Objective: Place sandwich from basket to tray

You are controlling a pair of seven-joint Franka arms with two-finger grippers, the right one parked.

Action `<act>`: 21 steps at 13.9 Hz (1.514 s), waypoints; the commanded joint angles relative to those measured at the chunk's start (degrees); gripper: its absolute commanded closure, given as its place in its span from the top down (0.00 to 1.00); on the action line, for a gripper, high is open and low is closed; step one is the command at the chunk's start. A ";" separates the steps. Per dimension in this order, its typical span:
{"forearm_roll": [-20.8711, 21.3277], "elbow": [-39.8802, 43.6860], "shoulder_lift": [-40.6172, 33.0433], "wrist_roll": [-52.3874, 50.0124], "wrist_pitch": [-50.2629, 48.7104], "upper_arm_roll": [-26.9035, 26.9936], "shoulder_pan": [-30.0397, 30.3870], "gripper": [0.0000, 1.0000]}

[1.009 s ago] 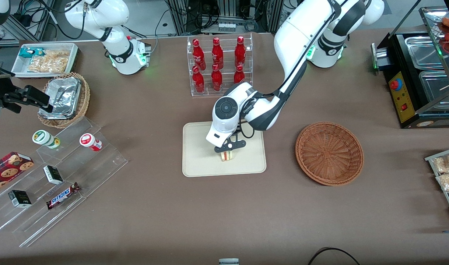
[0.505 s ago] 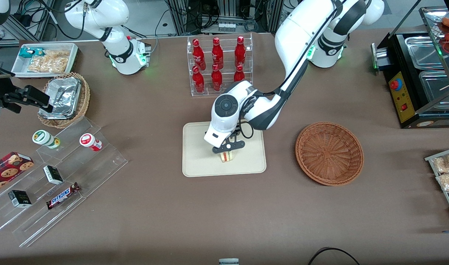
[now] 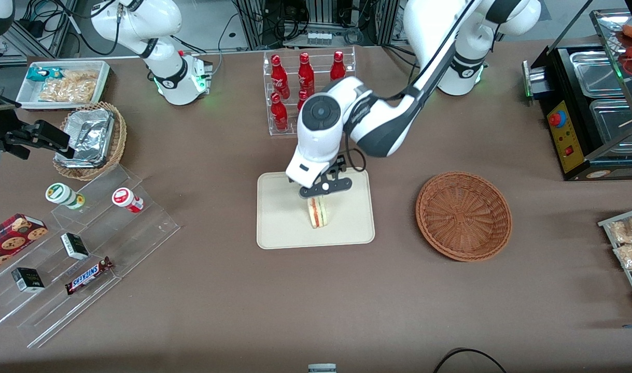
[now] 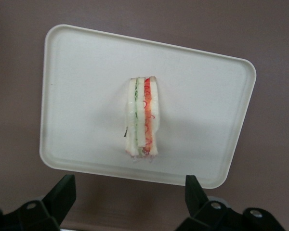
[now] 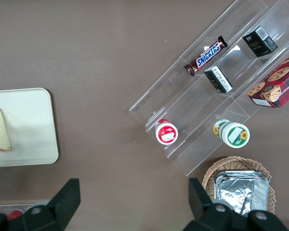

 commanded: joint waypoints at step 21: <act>1.71 -22.39 -26.83 37.36 -15.78 2.67 28.00 1.00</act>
